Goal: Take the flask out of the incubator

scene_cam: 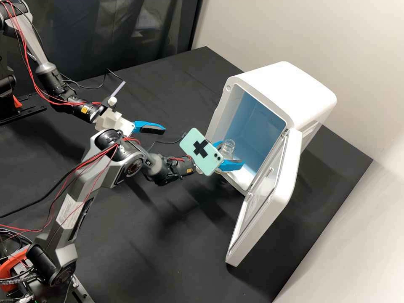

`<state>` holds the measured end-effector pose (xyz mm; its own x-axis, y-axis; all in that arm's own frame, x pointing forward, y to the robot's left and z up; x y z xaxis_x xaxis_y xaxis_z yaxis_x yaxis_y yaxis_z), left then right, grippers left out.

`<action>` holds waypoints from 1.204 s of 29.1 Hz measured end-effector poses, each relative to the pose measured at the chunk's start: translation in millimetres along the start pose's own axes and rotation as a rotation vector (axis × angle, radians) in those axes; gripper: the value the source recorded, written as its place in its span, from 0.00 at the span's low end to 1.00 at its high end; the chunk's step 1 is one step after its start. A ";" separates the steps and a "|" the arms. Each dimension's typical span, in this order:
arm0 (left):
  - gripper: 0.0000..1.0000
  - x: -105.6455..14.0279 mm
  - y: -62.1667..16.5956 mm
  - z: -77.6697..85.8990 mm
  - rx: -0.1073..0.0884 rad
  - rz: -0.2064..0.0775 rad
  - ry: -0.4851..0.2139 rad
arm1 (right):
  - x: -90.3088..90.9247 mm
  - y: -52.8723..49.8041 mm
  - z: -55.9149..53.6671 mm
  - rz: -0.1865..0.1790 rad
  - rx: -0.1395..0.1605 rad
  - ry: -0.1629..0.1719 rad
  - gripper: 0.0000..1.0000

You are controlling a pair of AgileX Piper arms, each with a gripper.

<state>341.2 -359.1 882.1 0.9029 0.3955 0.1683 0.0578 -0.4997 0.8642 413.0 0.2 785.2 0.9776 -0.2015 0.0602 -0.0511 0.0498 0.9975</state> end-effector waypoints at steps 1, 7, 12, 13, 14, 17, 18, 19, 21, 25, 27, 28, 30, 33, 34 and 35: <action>1.00 0.0 0.0 0.0 0.000 0.000 0.000 | -4.4 1.8 1.3 0.004 0.000 0.009 0.00; 1.00 -0.8 -1.2 -5.3 0.006 -0.006 0.008 | -38.3 10.9 17.5 0.004 0.031 0.020 0.00; 1.00 -2.0 -1.6 -9.6 -0.001 -0.008 0.019 | -67.3 14.3 33.8 -0.027 0.043 0.021 0.00; 1.00 -3.3 -1.2 -9.6 -0.001 -0.007 0.019 | -71.7 14.0 35.8 -0.037 0.041 0.024 0.00; 1.00 -4.9 -1.4 -9.8 0.000 -0.009 0.019 | -77.2 13.5 38.6 -0.050 0.040 0.022 0.00; 1.00 -7.8 -0.3 -9.9 -0.001 -0.007 0.019 | -93.3 9.2 44.3 -0.100 0.041 0.027 0.00; 1.00 -8.2 -0.4 -10.0 -0.001 -0.007 0.019 | -97.0 7.2 45.3 -0.118 0.035 0.030 0.00; 1.00 -9.2 0.5 -9.9 -0.002 -0.005 0.018 | -100.9 6.5 45.6 -0.128 0.038 0.032 0.00; 1.00 -10.6 0.5 -10.1 -0.005 -0.002 0.018 | -109.1 3.3 47.8 -0.157 0.048 0.030 0.00; 1.00 -12.0 2.1 -9.9 -0.007 0.003 0.017 | -126.5 -3.4 51.9 -0.220 0.058 0.030 0.00; 1.00 -13.4 0.5 -10.4 -0.007 -0.003 0.019 | -131.5 -4.6 53.5 -0.229 0.056 0.026 0.00; 1.00 -13.4 0.6 -10.4 -0.007 -0.002 0.018 | -133.8 -6.3 54.2 -0.237 0.055 0.023 0.00; 1.00 -13.2 1.0 -12.0 -0.013 -0.001 0.021 | -135.9 -11.1 53.5 -0.253 0.054 0.023 0.00; 1.00 -12.8 2.4 -15.1 -0.014 0.004 0.011 | -135.8 -20.7 52.6 -0.271 0.040 0.029 0.00; 1.00 -12.7 2.8 -15.9 -0.014 0.006 0.014 | -135.6 -23.2 53.6 -0.273 0.027 0.024 0.00; 1.00 -12.8 2.9 -15.8 -0.014 0.008 0.013 | -134.9 -26.7 55.0 -0.282 0.013 0.017 0.00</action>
<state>323.1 -353.4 890.0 0.8976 0.4017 0.1817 0.0442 -0.4921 0.8694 271.3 -27.7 752.5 0.9567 -0.1896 -0.2207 0.2212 -0.0190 0.9751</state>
